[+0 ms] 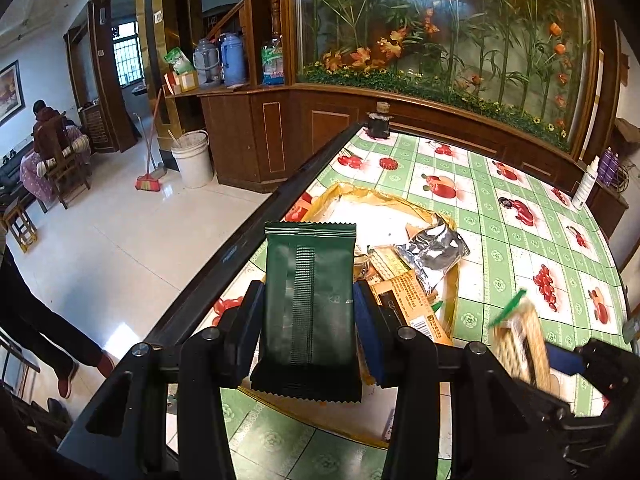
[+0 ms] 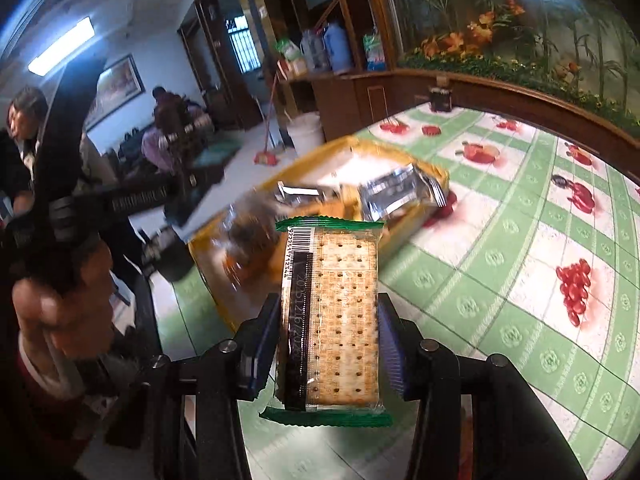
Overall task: Organize snacks
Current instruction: 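Carry the cracker pack over the tray with the right tool while the left tool holds the green pack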
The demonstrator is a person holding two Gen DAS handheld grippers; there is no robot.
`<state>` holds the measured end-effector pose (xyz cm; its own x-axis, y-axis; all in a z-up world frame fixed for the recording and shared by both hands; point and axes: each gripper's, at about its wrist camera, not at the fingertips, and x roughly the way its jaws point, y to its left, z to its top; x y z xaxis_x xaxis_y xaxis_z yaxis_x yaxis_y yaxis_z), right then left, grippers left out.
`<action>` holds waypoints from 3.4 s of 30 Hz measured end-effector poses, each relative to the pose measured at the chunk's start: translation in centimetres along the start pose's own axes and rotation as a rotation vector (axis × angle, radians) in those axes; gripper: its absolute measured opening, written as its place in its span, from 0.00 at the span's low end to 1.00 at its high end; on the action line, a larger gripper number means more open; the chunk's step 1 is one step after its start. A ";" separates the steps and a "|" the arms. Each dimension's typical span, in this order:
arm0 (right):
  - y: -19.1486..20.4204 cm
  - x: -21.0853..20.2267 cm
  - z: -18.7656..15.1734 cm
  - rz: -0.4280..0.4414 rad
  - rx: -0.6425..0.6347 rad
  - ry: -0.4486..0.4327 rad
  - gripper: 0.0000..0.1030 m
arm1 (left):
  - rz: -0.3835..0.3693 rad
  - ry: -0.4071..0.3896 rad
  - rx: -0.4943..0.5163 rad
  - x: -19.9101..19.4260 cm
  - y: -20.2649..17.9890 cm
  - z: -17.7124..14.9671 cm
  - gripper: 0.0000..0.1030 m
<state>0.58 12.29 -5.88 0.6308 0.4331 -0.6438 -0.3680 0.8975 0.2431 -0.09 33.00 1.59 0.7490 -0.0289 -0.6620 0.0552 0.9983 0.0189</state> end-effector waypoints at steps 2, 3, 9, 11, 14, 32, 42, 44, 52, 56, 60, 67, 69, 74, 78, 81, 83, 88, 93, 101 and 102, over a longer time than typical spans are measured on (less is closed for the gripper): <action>0.3 0.1 1.0 0.013 0.020 -0.024 0.46 | 0.001 -0.004 -0.001 -0.1 0.2 0.0 0.41; 0.4 0.2 1.4 0.023 0.032 -0.036 0.46 | 0.003 -0.004 -0.001 -0.1 0.2 0.0 0.41; 0.8 0.7 3.5 0.032 0.081 -0.069 0.46 | 0.005 0.004 -0.013 0.4 0.8 0.0 0.41; 1.0 1.1 3.9 0.035 0.086 -0.071 0.46 | 0.008 0.007 -0.011 0.6 0.8 0.0 0.41; 1.3 1.8 4.3 0.034 0.090 -0.073 0.46 | 0.007 0.015 -0.012 0.8 0.8 -0.1 0.41; 1.7 2.9 4.6 0.036 0.100 -0.064 0.46 | 0.005 0.026 -0.003 1.3 0.9 -0.3 0.41; 1.4 3.4 4.7 0.018 0.109 -0.058 0.46 | 0.007 0.026 -0.003 1.2 0.9 -0.3 0.41; 1.4 3.4 4.7 0.018 0.111 -0.058 0.46 | 0.006 0.027 -0.004 1.2 0.9 -0.3 0.41; 1.3 3.6 4.9 0.019 0.107 -0.058 0.46 | 0.005 0.027 -0.002 1.2 0.9 -0.3 0.41; 1.4 3.9 5.1 0.019 0.104 -0.053 0.46 | 0.004 0.029 -0.003 1.2 1.0 -0.4 0.41; 1.5 4.1 5.2 0.017 0.106 -0.049 0.46 | 0.004 0.032 -0.005 1.3 1.1 -0.4 0.41; 1.1 4.8 5.3 0.014 0.117 -0.044 0.46 | 0.006 0.038 -0.008 1.5 1.3 -0.4 0.41; 1.0 4.9 5.3 0.017 0.121 -0.041 0.46 | 0.004 0.041 -0.011 1.6 1.4 -0.4 0.41; 1.0 5.1 5.6 0.017 0.113 -0.044 0.46 | 0.006 0.044 -0.011 1.7 1.4 -0.3 0.41; 1.0 5.5 5.7 0.015 0.113 -0.040 0.46 | 0.005 0.046 -0.008 1.8 1.4 -0.4 0.41; 0.9 5.6 5.7 0.015 0.118 -0.039 0.46 | 0.007 0.044 -0.009 1.8 1.4 -0.4 0.41; 0.8 5.7 5.7 0.014 0.119 -0.038 0.46 | 0.007 0.045 -0.008 1.8 1.4 -0.4 0.41; 0.7 5.8 5.6 0.012 0.121 -0.036 0.46 | 0.007 0.049 -0.008 1.8 1.4 -0.4 0.41; 0.6 6.1 5.7 0.014 0.125 -0.031 0.46 | 0.010 0.052 -0.010 2.1 1.4 -0.4 0.41; 0.4 6.8 6.1 0.010 0.124 -0.026 0.46 | -0.005 0.095 -0.019 3.6 1.7 -0.7 0.41; 0.4 7.0 6.1 0.009 0.126 -0.023 0.46 | -0.002 0.099 -0.022 3.9 1.7 -0.8 0.41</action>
<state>8.99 16.18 -5.84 0.6442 0.4416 -0.6245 -0.2860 0.8963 0.3389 2.37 34.61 -1.55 0.6801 -0.0273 -0.7326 0.0418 0.9991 0.0016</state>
